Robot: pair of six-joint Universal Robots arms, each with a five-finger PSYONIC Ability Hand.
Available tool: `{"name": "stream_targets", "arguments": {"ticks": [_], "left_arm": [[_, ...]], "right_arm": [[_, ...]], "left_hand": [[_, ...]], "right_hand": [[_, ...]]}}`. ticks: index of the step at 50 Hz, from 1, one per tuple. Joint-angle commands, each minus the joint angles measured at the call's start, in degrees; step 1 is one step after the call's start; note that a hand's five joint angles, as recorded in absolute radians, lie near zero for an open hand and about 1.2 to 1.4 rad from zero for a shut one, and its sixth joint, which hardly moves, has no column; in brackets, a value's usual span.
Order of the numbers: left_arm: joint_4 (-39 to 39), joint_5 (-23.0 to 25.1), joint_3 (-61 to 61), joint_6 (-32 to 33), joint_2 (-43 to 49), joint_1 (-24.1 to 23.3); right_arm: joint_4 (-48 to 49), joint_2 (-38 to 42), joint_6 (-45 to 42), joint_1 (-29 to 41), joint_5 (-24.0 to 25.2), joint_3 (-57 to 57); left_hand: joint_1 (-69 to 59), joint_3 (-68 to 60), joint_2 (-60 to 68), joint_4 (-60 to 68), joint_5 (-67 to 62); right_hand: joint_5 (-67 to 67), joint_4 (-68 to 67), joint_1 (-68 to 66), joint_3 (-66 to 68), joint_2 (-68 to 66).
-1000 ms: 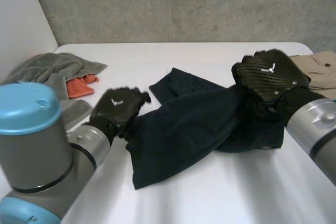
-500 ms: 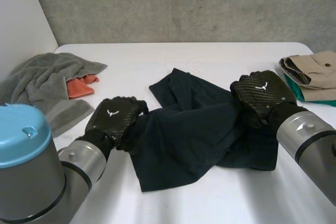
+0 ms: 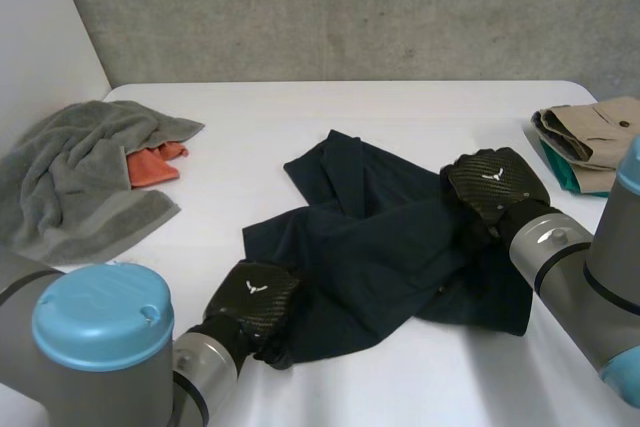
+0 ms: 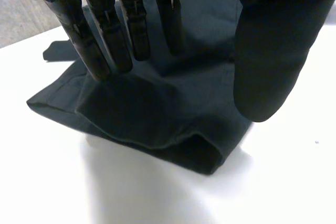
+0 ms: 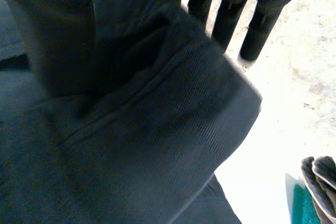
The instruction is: Fold the laundry.
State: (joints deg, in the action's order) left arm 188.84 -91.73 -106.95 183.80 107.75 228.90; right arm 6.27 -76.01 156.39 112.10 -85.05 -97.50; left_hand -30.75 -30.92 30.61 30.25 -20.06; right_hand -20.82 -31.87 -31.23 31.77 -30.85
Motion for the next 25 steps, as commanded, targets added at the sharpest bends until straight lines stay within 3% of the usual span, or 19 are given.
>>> {"name": "stream_targets", "arguments": {"ticks": [1, 5, 11, 17, 25], "left_arm": [[0.7, -0.1, 0.9, 3.1, 2.2, 0.1], [0.6, -0.9, 1.2, 5.1, 2.6, 0.1], [0.4, -3.3, 1.1, 8.4, 3.8, -0.1], [0.8, -4.9, 1.8, 9.8, 4.7, -1.3], [1.1, -4.9, 3.1, 9.8, 6.9, -1.7]], "right_arm": [[-1.4, -2.9, -1.6, -0.7, -1.2, 0.1], [-5.6, -11.9, -8.3, -0.9, -0.7, -0.3], [-13.6, -17.1, -15.1, -1.7, 0.7, 0.8], [-18.0, -16.5, -17.0, -2.5, 1.4, -0.6], [-12.1, -8.9, -16.6, -4.4, 1.3, -3.0]], "left_hand": [[-2.3, -2.2, 2.5, 2.8, -3.0], [-2.8, -2.7, 3.0, 3.3, -3.5], [-3.4, -3.2, 3.5, 3.9, -4.0], [-5.4, -5.2, 5.5, 5.9, -6.0], [-7.9, -7.7, 8.0, 8.4, -8.6]], "right_hand": [[12.0, 13.0, 12.4, -12.9, 12.0], [10.5, 11.5, 10.9, -11.4, 10.5], [5.4, 6.5, 5.8, -6.4, 5.5], [2.6, 3.6, 3.0, -3.5, 2.6], [1.7, 2.8, 2.1, -2.7, 1.8]]}}
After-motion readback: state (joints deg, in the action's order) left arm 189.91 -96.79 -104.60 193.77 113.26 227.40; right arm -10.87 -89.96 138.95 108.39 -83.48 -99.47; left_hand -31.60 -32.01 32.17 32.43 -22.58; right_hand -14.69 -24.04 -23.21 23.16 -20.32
